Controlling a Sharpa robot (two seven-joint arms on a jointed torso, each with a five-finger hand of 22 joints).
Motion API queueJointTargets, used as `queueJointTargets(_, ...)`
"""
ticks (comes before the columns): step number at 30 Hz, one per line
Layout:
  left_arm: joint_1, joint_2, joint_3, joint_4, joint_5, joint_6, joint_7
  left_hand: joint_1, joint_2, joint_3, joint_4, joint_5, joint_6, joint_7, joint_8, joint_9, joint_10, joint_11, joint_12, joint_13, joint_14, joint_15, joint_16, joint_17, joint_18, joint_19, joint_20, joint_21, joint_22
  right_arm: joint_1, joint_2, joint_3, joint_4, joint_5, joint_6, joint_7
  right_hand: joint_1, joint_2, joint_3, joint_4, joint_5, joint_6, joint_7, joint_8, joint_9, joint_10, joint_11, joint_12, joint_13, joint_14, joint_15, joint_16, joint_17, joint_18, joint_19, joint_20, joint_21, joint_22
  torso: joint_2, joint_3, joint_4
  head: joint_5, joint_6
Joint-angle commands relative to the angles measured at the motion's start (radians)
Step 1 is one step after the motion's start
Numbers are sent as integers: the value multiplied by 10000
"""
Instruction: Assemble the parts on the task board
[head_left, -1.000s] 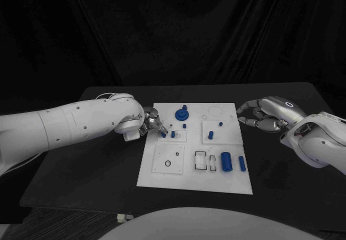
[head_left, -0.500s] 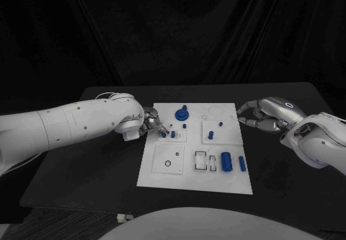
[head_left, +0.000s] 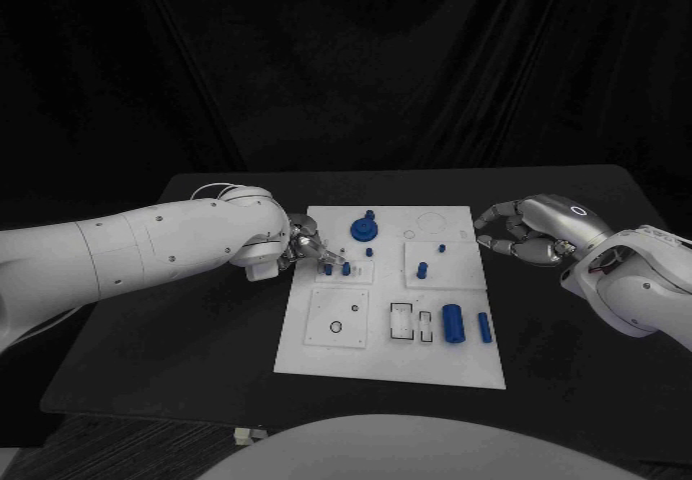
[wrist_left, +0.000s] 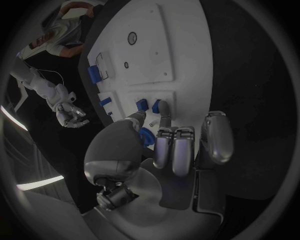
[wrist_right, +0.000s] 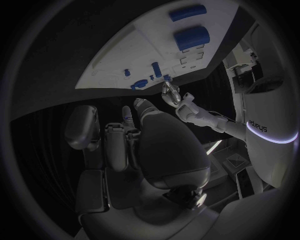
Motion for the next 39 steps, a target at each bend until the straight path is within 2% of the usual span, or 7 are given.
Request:
queueJointTargets(1,-141,-22,-91,-14,-239,249,-224,-175,13,-234,130,-65,-40,54,90,105,1044,35,29,2628,1020,62,26,2630,76,15,77,-47,1077,-26,-2,6,-1,-56,60,-142,50,-42,72,-3,52,-28,17,-35,-17,1030,54,-66,2602,722,63,-35,1311,194,-67,-3,-50,1308,-1,1,0,-10,-1)
queueJointTargets(23,-46,-650,-84,489,-508,-3020,2827,286,303,-1684,917,904,-607,-59,1359,1413,1044,-67,29,2628,1020,-32,26,2630,12,221,-17,155,1339,-21,-142,8,106,-56,-92,-126,47,-53,99,-10,65,-26,18,-43,-33,1026,59,-69,2597,714,65,-64,1281,202,-79,-2,-107,1294,-23,4,-12,-49,-1)
queueJointTargets(29,267,-849,-83,492,-941,-4603,5798,2537,128,-1873,645,2240,-3360,768,416,872,1044,586,29,2628,-327,577,-1625,1388,271,-1104,395,-1601,803,61,-295,9,255,-56,-382,-29,58,-52,117,-21,83,8,11,-28,-31,1030,61,-66,2602,720,66,-42,1305,194,-65,-2,-73,1304,-33,7,-10,-90,-1)
queueJointTargets(33,396,-769,-83,314,-2738,-5288,7256,4986,-15,-1397,-85,922,-4504,780,216,24,-2031,828,-2455,1466,-5164,958,-5763,-1499,365,-2593,665,-2637,835,121,-350,9,355,-56,-654,122,61,-53,128,-26,95,46,8,-10,-28,1030,62,-66,2602,727,66,-24,1326,189,-55,-2,-51,1310,-1,-4,-10,-86,-1)
queueJointTargets(34,408,-725,-83,265,-3313,-5312,7341,5090,-33,-1349,-57,583,-4544,668,288,-62,-2719,820,-3038,1197,-4815,938,-5453,-1378,359,-2526,681,-2512,913,127,-353,9,366,-49,-685,152,62,-55,134,-29,103,71,5,2,-26,1030,61,-66,2602,730,66,-16,1334,186,-47,-2,-35,1315,9,-10,-6,-83,-1)
queueJointTargets(36,417,-591,-84,140,-4726,-5286,7397,4987,-571,-1427,389,289,-5640,-328,104,-611,-9633,954,-8650,-1375,-2870,984,-3863,-527,226,-1614,750,-1402,1309,136,-344,9,370,2,-726,223,61,-58,137,-30,107,87,2,9,-24,1030,63,-66,2602,733,66,-7,1344,183,-41,-2,-21,1319,28,-19,-1,-79,-1)
queueJointTargets(39,376,-390,-85,-29,-6020,-5084,7355,5561,-879,-936,740,233,-5473,-461,200,-2269,-9458,816,-10334,-3847,-2538,742,-3989,-1038,199,-1081,737,-982,1429,137,-320,9,352,62,-736,289,64,-59,145,-35,118,113,-3,20,-23,1030,69,-66,2602,737,68,3,1354,179,-31,-2,-2,1325,45,-35,3,-89,-1)
